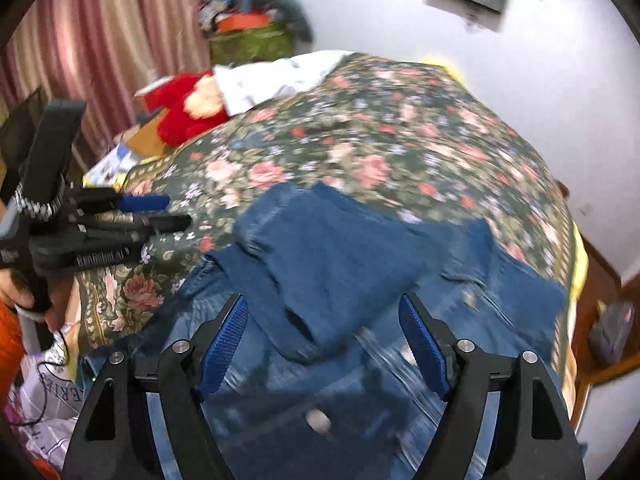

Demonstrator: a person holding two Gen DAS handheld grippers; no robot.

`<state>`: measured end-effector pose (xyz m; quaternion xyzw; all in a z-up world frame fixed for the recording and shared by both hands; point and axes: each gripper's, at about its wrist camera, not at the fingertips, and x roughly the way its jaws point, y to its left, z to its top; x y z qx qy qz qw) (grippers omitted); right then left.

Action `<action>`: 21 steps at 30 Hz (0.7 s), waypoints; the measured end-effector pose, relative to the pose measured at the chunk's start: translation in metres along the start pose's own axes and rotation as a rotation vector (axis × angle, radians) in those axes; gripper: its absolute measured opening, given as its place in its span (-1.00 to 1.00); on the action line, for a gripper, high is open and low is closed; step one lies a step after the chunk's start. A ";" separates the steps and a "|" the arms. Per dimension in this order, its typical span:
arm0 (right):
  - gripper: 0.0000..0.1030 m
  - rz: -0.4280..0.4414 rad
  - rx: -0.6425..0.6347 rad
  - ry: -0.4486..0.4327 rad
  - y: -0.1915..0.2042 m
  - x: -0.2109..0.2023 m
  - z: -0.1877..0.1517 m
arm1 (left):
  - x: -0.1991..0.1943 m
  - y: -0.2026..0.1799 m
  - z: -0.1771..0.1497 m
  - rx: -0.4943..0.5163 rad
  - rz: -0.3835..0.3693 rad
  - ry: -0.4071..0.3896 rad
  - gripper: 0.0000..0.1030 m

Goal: Fold large clothes

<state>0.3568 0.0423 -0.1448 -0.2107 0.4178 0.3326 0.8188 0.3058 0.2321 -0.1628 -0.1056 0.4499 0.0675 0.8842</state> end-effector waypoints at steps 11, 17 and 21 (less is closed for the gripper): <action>0.50 -0.095 -0.212 0.221 0.056 0.140 0.032 | 0.026 0.052 -0.020 -0.012 0.034 0.045 -0.14; 0.37 -0.086 -0.170 0.176 0.046 0.156 0.028 | 0.052 0.040 -0.014 0.001 -0.014 0.070 -0.14; -0.11 -0.054 -0.157 0.125 0.047 0.148 0.030 | 0.070 0.026 -0.008 -0.002 -0.059 0.094 -0.14</action>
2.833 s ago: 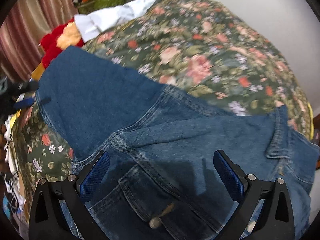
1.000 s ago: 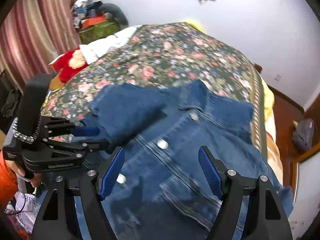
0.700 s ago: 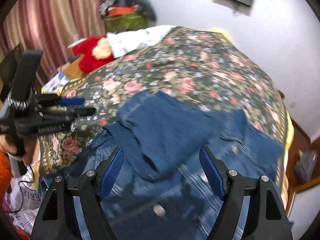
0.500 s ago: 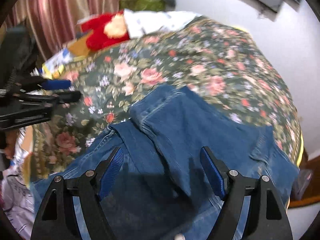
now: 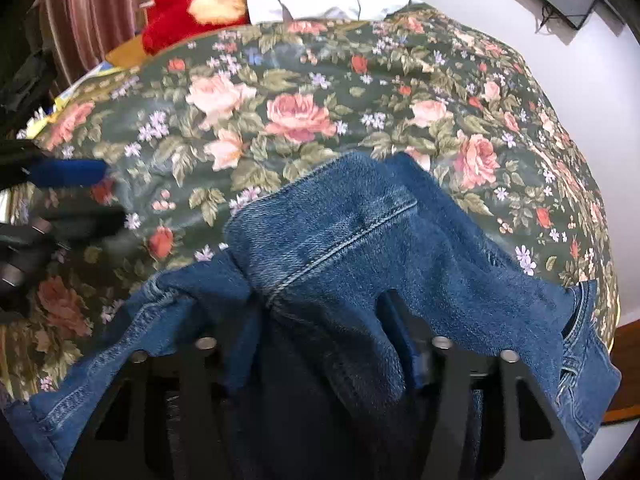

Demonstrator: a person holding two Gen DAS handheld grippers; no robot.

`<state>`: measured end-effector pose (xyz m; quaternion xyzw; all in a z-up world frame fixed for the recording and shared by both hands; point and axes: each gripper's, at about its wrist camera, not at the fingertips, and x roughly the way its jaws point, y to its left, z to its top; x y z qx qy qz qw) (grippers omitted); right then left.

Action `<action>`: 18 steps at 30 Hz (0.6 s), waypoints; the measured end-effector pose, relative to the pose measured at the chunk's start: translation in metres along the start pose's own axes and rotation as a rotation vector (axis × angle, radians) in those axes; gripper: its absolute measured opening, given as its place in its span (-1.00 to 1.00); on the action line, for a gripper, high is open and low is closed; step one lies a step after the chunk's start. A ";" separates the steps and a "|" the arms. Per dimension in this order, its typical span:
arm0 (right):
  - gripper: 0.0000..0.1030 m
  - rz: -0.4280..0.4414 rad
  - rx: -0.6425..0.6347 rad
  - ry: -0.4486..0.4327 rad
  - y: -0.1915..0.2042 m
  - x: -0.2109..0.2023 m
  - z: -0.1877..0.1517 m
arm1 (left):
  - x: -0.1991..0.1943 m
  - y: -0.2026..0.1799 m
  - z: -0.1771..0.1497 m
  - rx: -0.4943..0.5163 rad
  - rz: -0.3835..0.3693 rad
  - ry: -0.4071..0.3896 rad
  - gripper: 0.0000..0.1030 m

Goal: Fold large clothes

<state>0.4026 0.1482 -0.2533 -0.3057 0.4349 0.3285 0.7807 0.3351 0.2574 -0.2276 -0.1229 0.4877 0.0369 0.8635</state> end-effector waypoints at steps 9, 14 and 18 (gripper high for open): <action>-0.52 0.022 0.111 -0.110 -0.019 -0.042 -0.008 | 0.043 -0.028 -0.003 0.022 0.016 0.080 -0.11; -0.54 0.009 0.233 -0.191 -0.054 -0.088 -0.027 | 0.045 -0.042 -0.008 0.100 0.084 0.069 -0.09; -0.55 0.004 0.343 -0.261 -0.089 -0.132 -0.051 | 0.045 -0.044 -0.009 0.091 0.105 0.079 -0.09</action>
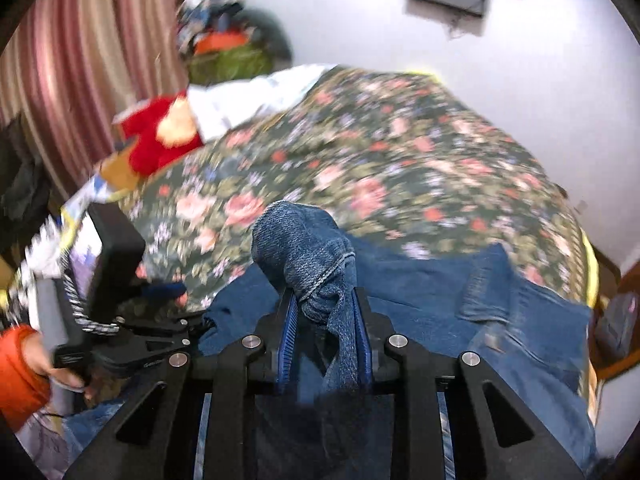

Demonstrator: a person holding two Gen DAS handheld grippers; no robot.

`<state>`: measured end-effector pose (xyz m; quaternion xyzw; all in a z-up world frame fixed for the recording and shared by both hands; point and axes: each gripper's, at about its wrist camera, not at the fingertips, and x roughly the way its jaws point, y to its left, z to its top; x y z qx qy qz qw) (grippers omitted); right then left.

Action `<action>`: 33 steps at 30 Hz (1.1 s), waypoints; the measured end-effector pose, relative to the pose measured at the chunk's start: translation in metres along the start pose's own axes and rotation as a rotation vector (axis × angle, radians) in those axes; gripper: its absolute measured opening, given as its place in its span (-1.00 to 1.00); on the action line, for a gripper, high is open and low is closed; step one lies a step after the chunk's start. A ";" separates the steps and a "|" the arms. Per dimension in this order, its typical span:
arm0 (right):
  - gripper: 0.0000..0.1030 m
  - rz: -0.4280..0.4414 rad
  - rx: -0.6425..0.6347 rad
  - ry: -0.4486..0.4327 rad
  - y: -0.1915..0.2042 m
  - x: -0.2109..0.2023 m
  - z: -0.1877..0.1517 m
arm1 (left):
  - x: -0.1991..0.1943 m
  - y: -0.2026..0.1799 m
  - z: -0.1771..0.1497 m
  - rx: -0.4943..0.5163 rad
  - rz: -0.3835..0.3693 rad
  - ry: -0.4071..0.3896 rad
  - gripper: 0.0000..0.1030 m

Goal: Fold large clothes

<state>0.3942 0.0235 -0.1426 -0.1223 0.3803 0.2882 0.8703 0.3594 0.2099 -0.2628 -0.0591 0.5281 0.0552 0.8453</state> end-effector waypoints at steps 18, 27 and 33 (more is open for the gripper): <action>-0.60 -0.088 0.345 0.018 -0.124 -0.096 -0.122 | -0.058 -0.004 -0.001 -0.043 0.075 -0.020 -0.09; -0.59 -0.014 0.560 0.243 -0.168 -0.077 -0.193 | -0.086 -0.053 0.009 0.027 -0.013 -0.053 -0.07; -0.59 -0.084 0.480 0.263 -0.164 -0.099 -0.201 | -0.098 -0.115 0.013 0.167 -0.062 -0.080 0.15</action>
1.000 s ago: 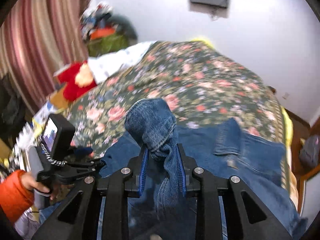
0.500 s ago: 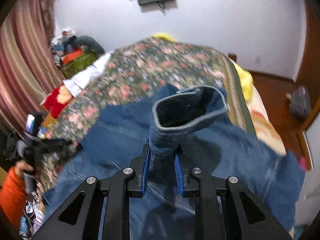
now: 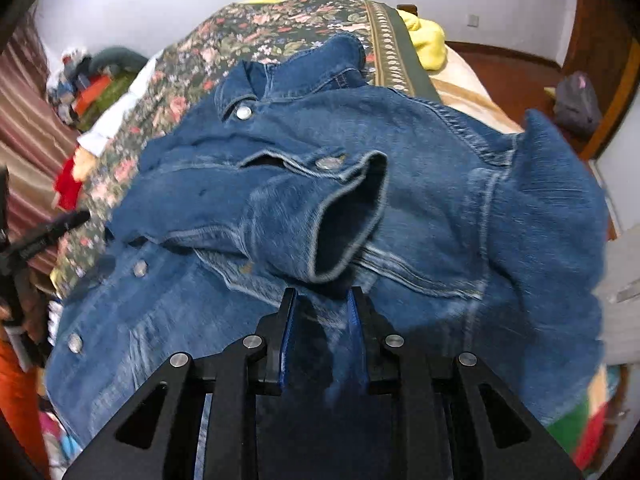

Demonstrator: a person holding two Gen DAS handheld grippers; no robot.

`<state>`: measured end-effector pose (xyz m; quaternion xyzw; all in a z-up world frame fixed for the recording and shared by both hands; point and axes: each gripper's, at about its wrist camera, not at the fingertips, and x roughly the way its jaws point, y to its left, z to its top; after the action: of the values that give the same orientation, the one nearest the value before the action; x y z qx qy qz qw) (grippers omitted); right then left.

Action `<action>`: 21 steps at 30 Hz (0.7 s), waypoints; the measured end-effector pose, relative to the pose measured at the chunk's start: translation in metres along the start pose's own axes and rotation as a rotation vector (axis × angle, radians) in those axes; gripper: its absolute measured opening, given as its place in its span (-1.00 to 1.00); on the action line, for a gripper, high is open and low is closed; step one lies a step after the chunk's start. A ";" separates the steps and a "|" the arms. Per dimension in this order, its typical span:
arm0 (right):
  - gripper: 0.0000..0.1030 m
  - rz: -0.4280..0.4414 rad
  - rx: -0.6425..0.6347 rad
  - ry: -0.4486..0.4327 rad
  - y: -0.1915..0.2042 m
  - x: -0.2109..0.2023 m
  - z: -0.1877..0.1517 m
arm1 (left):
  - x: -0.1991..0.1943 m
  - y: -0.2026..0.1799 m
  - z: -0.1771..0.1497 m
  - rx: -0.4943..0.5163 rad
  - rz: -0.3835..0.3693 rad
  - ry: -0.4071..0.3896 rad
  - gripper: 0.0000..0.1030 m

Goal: Fold large clothes

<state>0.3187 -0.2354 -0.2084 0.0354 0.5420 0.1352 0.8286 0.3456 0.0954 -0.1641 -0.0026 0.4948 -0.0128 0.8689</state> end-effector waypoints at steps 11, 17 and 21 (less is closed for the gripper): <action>-0.59 -0.010 0.110 -0.199 -0.065 -0.097 -0.023 | -0.016 -0.077 0.042 0.106 -0.094 -0.025 0.50; -0.59 -0.058 0.276 -0.151 -0.130 -0.100 -0.047 | 0.007 -0.117 0.048 0.154 -0.130 0.036 0.51; -0.59 -0.008 0.416 -0.081 -0.168 -0.084 -0.068 | 0.038 -0.143 0.038 0.218 -0.117 0.111 0.51</action>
<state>0.2571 -0.4251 -0.1962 0.2088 0.5247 0.0156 0.8251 0.3946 -0.0484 -0.1752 0.0637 0.5366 -0.1174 0.8332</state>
